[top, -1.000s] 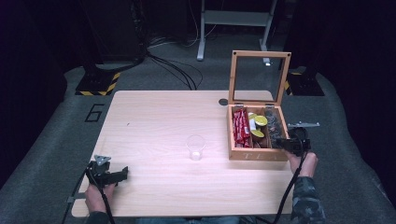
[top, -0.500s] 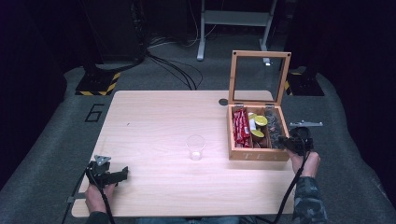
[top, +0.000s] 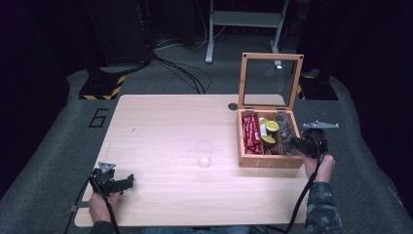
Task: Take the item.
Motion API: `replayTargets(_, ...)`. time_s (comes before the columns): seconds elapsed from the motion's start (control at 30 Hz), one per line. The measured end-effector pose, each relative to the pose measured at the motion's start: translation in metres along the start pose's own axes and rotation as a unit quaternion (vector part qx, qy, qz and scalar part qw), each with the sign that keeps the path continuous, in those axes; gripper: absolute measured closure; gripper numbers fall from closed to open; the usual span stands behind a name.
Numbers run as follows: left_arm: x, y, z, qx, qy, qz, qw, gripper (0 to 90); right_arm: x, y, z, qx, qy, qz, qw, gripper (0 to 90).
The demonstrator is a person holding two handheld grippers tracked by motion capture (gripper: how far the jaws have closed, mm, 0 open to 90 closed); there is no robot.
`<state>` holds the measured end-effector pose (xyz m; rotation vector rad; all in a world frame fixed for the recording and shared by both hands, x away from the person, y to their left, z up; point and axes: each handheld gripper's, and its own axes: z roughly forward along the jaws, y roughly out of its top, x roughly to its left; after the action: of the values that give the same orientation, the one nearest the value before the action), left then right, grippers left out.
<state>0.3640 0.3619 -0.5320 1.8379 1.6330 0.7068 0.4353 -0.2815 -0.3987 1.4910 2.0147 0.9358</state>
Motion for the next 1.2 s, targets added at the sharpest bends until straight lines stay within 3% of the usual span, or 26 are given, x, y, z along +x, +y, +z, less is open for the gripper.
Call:
replayTargets(0.2, 0.0, 0.0, 0.0, 0.0, 0.0, 0.0, 1.0, 1.0, 0.009, 0.009, -0.006, -0.01, 0.005, -0.014, 0.9998, 90.0)
replayTargets(0.67, 0.0, 0.0, 0.0, 0.0, 0.0, 0.0, 1.0, 1.0, 0.043, 0.031, -0.015, -0.04, 0.059, -0.041, 0.9966, 90.0)
replayTargets(1.2, 0.0, 0.0, 0.0, 0.0, 0.0, 0.0, 1.0, 1.0, 0.087, 0.047, -0.003, -0.044, 0.108, -0.068, 0.9909, 90.0)
